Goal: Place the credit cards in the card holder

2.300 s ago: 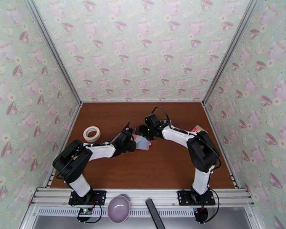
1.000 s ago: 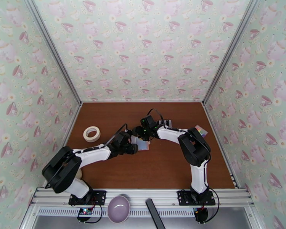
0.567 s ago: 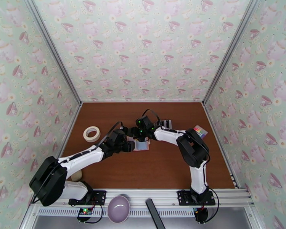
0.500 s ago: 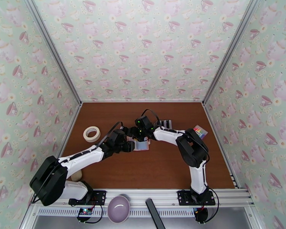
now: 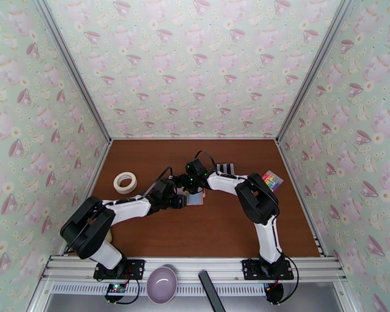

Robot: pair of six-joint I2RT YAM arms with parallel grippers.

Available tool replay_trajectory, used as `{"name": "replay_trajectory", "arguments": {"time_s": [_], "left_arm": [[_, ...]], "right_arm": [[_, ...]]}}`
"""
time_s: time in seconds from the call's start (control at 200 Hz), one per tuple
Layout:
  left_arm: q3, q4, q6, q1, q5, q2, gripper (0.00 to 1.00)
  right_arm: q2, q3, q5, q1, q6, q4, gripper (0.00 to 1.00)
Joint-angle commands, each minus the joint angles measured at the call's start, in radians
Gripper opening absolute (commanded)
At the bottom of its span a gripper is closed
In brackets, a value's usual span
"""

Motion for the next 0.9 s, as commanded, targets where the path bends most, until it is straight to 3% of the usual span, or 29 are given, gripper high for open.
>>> {"name": "replay_trajectory", "arguments": {"time_s": [0.0, 0.23, 0.576, 0.756, 0.891], "left_arm": [[-0.018, -0.005, 0.010, 0.008, -0.031, 0.023, 0.56], [-0.005, -0.022, 0.027, 0.015, 0.001, 0.011, 0.56], [-0.009, -0.050, 0.009, -0.002, 0.046, -0.105, 0.56], [-0.001, -0.086, 0.011, -0.002, 0.043, -0.176, 0.57], [0.003, -0.103, 0.015, 0.001, 0.036, -0.209, 0.58]], "right_arm": [[-0.125, 0.031, 0.063, -0.028, -0.078, -0.080, 0.65], [-0.250, 0.047, 0.249, -0.096, -0.228, -0.286, 0.64], [-0.272, 0.119, 0.636, -0.153, -0.407, -0.524, 0.60], [-0.295, 0.115, 0.721, -0.205, -0.448, -0.543, 0.53], [-0.305, 0.099, 0.715, -0.268, -0.472, -0.536, 0.47]]}}
